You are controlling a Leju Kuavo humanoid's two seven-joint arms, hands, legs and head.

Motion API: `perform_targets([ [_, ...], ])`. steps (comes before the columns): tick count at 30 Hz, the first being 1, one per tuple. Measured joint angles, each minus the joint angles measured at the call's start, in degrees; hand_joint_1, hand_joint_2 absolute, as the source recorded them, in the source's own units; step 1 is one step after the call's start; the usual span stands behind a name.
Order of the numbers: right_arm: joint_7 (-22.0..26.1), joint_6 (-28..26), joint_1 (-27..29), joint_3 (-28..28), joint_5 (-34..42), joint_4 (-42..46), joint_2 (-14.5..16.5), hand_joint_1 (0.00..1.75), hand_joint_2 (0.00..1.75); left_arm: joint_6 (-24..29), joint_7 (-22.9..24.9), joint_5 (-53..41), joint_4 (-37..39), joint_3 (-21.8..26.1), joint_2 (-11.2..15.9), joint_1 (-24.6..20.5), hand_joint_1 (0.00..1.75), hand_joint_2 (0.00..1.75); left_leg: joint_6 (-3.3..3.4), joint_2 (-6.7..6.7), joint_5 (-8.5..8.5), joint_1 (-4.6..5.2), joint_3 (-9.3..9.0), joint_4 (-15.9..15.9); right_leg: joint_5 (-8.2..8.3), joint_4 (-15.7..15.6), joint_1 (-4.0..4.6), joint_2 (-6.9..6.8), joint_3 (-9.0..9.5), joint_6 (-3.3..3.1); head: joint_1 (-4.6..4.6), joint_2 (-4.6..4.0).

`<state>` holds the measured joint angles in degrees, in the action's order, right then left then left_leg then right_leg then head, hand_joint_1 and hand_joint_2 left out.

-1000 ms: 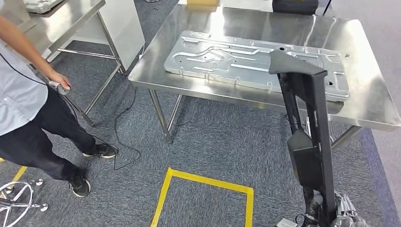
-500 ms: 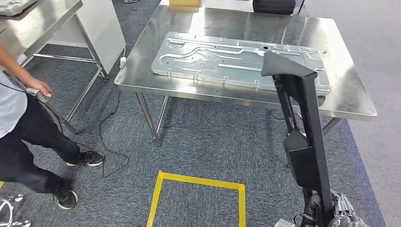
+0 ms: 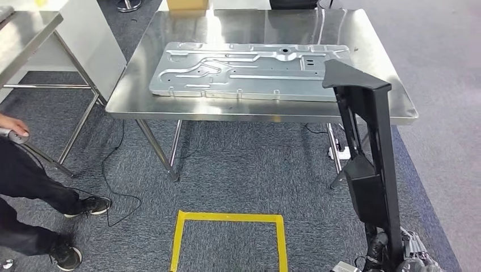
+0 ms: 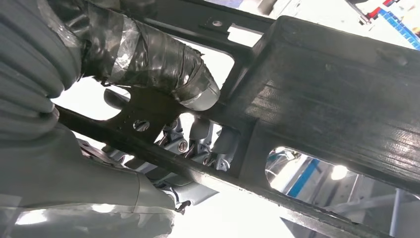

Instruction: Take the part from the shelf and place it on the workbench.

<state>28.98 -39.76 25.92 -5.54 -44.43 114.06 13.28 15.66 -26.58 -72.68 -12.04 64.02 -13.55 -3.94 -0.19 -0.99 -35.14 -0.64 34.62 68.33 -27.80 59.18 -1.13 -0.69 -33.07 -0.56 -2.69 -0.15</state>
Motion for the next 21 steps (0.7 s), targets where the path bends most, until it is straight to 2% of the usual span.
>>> perform_targets([
  [1, 0.00, 0.00, -0.02, 0.07, -0.17, -0.07, -0.01, 1.75, 1.75, -0.07, 0.00, -0.02, 0.00, 0.00, 0.00, 0.05, 0.00, 1.75, -0.03, 0.31, -1.34, 0.00, 1.74, 3.53, -0.03, 0.01, 0.11, 0.23, -0.01, -0.10, 0.00, 0.00],
  [2, 0.01, 0.00, -0.02, 0.12, -0.56, -0.15, -0.01, 1.75, 1.75, -0.15, 0.00, -0.03, 0.00, 0.00, 0.01, 0.13, 0.00, 1.75, 0.01, 0.43, -1.64, 0.00, 2.85, 5.62, -0.06, 0.02, 0.23, 0.47, 0.03, -0.16, 0.00, 0.00],
  [3, 0.05, 0.00, -0.05, 0.14, -1.19, -0.24, -0.01, 1.75, 1.75, -0.25, 0.00, -0.07, 0.00, 0.00, 0.02, 0.22, 0.00, 1.75, 0.12, 0.46, -0.83, 0.01, 3.07, 5.74, -0.10, 0.04, 0.34, 0.72, 0.11, -0.19, 0.00, 0.00],
  [4, 0.21, 0.00, -0.09, 0.14, -2.04, -0.31, -0.01, 1.75, 1.75, -0.37, 0.00, -0.11, 0.00, 0.00, 0.04, 0.28, 0.00, 1.75, 0.34, 0.47, 0.96, 0.03, 2.26, 3.67, -0.13, 0.04, 0.42, 0.97, 0.23, -0.20, 0.00, 0.00],
  [5, 0.59, 0.00, -0.18, 0.14, -3.05, -0.36, 0.02, 1.75, 1.75, -0.54, 0.00, -0.18, 0.00, 0.00, 0.07, 0.32, 0.00, 1.75, 0.65, 0.53, 3.26, 0.07, 0.71, 0.06, -0.18, 0.04, 0.47, 1.19, 0.34, -0.17, 0.00, 0.00],
  [7, 2.13, 0.00, -0.47, 0.10, -4.80, -0.39, 0.39, 1.75, 1.75, -0.81, -0.02, -0.34, 0.00, -0.01, 0.14, 0.29, 0.00, 1.75, 1.23, 0.77, 6.10, 0.33, -2.16, -6.68, -0.26, 0.11, 0.62, 1.53, 0.39, 0.09, -0.01, 0.00],
  [8, 3.12, 0.00, -0.63, 0.08, -5.42, -0.39, 0.77, 1.75, 1.75, -0.91, -0.04, -0.48, 0.00, -0.02, 0.16, 0.22, 0.00, 1.75, 1.41, 0.86, 6.56, 0.48, -2.88, -8.54, -0.27, 0.15, 0.66, 1.62, 0.32, 0.32, -0.02, 0.00],
  [10, 4.97, 0.00, -0.83, 0.03, -6.07, -0.38, 1.64, 1.75, 1.75, -0.94, -0.07, -0.74, 0.00, -0.05, 0.19, 0.07, 0.00, 1.75, 1.69, 0.90, 6.55, 0.64, -3.12, -9.48, -0.19, 0.09, 0.65, 1.69, 0.24, 0.96, -0.02, 0.00],
  [12, 6.28, 0.00, -0.90, -0.07, -6.45, -0.32, 2.26, 1.75, 1.75, -0.96, -0.07, -0.86, 0.00, -0.09, 0.19, 0.02, 0.00, 1.75, 2.29, 0.79, 6.98, 0.42, -3.43, -10.13, -0.62, 0.46, 0.54, 1.59, 0.19, 1.57, -0.05, 0.00],
  [14, 6.97, 0.00, -0.99, -0.18, -6.51, -0.28, 2.62, 1.75, 1.75, -1.00, -0.08, -0.93, 0.00, -0.11, 0.17, 0.01, 0.00, 1.75, 2.95, 0.59, 7.37, 0.19, -3.72, -10.75, -3.15, 4.50, 0.42, 1.43, -1.62, 2.04, -0.08, 0.00],
  [16, 7.17, 0.00, -1.03, -0.22, -6.18, -0.32, 2.78, 1.75, 1.75, -1.03, -0.09, -1.04, 0.00, -0.13, 0.17, 0.00, 0.00, 1.75, 3.28, 0.41, 7.34, 0.24, -3.72, -10.77, -6.52, 11.71, 0.31, 1.34, -5.19, 2.42, -0.08, 0.00],
  [17, 7.13, 0.00, -1.01, -0.23, -5.91, -0.34, 2.81, 1.75, 1.75, -1.04, -0.09, -1.10, 0.00, -0.13, 0.17, 0.01, 0.00, 1.75, 3.32, 0.35, 7.29, 0.25, -3.75, -10.74, -7.22, 14.38, 0.25, 1.31, -6.59, 2.58, -0.08, 0.00],
  [18, 7.04, 0.00, -1.00, -0.25, -5.60, -0.36, 2.83, 1.75, 1.75, -1.04, -0.09, -1.15, 0.00, -0.14, 0.17, 0.02, 0.00, 1.75, 3.31, 0.32, 7.19, 0.25, -3.81, -10.70, -6.77, 15.08, 0.17, 1.26, -7.06, 2.71, -0.08, 0.00],
  [19, 6.90, 0.00, -1.01, -0.25, -5.30, -0.36, 2.83, 1.75, 1.75, -1.04, -0.09, -1.17, 0.00, -0.15, 0.17, 0.02, 0.00, 1.75, 3.24, 0.32, 7.07, 0.24, -3.93, -10.65, -5.31, 13.70, 0.07, 1.17, -6.49, 2.79, -0.08, 0.00],
  [21, 6.56, 0.00, -1.05, -0.25, -4.90, -0.37, 2.83, 1.75, 1.75, -1.02, -0.09, -1.23, 0.00, -0.21, 0.15, 0.03, 0.00, 1.75, 2.87, 0.35, 6.62, 0.24, -4.23, -10.40, -1.44, 6.56, -0.09, 0.82, -3.04, 2.72, -0.09, 0.00],
])
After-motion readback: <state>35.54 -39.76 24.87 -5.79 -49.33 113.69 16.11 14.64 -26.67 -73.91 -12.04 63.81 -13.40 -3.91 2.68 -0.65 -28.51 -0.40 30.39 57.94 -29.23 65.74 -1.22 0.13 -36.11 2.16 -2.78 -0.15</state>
